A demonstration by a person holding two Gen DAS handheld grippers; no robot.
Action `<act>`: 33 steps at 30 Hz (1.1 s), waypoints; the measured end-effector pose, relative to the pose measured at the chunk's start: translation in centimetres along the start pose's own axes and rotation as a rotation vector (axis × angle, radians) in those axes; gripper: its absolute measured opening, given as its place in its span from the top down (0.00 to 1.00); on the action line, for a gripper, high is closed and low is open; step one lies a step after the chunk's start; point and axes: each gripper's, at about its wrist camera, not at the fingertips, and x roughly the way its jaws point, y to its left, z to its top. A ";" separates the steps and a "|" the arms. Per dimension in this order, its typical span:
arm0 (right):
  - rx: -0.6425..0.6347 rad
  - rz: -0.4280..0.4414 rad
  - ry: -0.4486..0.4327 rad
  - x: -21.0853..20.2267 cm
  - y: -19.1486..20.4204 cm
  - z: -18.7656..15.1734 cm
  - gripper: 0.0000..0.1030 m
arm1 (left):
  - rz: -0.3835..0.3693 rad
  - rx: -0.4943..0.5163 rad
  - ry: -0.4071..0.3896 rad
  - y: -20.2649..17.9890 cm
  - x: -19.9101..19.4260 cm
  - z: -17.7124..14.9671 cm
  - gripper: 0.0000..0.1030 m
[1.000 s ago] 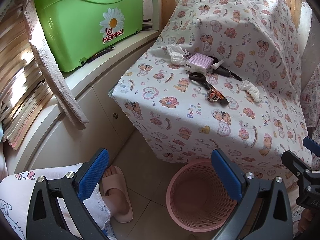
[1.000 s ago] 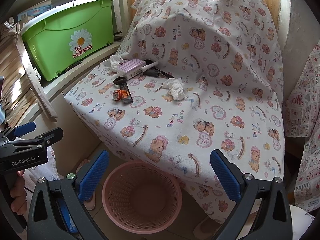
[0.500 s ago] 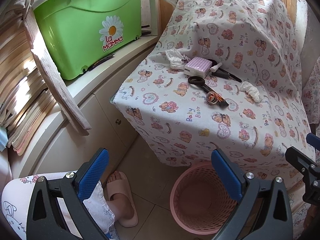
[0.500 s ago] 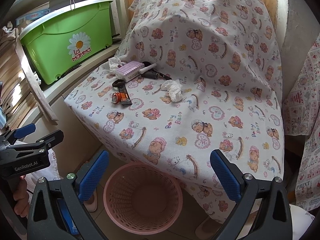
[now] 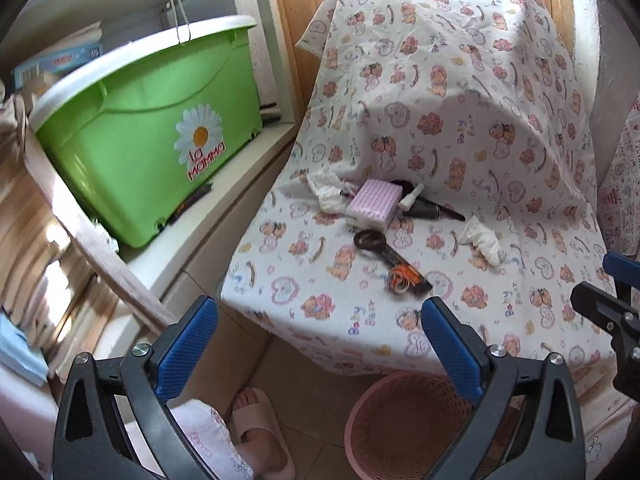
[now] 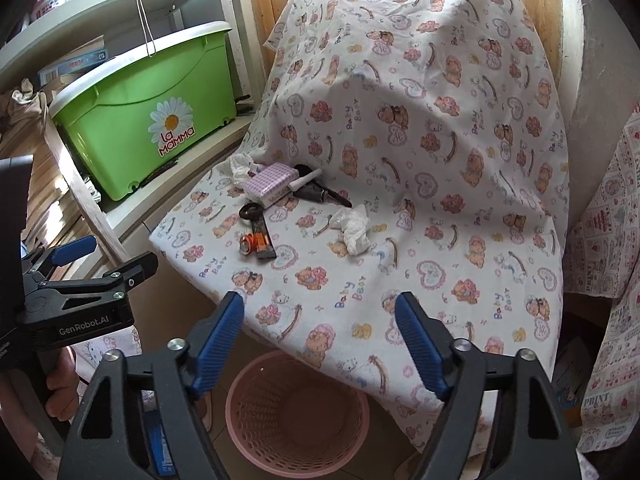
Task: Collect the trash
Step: 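Grasp the orange candy with the left tool while the right tool grasps the white tissue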
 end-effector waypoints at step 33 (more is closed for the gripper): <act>0.099 -0.018 0.143 12.8 -5.1 4.6 0.41 | -0.264 -0.064 0.292 -3.7 12.9 0.0 0.64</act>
